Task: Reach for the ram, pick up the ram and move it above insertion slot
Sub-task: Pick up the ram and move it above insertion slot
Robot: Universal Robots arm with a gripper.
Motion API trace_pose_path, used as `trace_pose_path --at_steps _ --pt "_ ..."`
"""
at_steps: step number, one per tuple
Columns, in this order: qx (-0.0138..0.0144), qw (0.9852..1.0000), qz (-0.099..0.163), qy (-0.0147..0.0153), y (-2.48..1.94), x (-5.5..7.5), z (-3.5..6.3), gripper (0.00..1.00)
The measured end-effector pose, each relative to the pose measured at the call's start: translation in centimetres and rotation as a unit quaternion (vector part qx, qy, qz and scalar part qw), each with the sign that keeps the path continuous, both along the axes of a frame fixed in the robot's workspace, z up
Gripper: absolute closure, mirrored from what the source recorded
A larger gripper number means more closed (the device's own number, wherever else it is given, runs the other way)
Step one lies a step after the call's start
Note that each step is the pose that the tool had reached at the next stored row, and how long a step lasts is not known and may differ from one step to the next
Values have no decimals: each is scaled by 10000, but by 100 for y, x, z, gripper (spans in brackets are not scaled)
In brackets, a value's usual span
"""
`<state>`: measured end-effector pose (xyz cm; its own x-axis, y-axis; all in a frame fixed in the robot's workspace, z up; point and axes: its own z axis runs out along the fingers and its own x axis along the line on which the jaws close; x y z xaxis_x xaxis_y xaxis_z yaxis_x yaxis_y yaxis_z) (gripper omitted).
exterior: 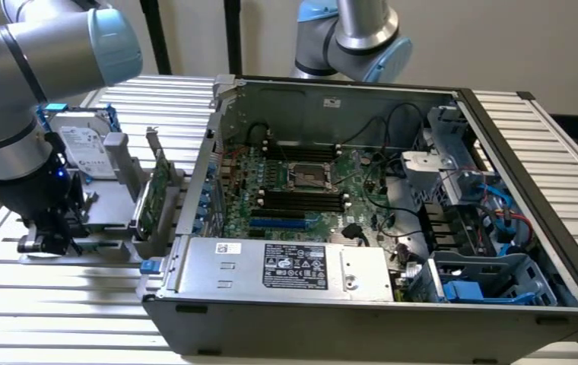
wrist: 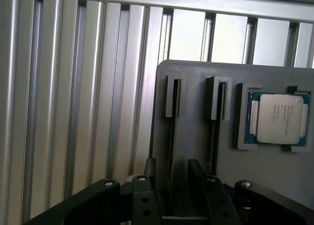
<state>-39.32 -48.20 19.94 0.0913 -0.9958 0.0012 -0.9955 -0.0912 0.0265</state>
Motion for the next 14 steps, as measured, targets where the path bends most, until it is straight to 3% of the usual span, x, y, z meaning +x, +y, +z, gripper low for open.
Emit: trace_pose_path --at_steps 6,14 --pt "1 10000 0 -1 0 0 -2 84" --pt "17 10000 -2 -2 0 2 0 87"
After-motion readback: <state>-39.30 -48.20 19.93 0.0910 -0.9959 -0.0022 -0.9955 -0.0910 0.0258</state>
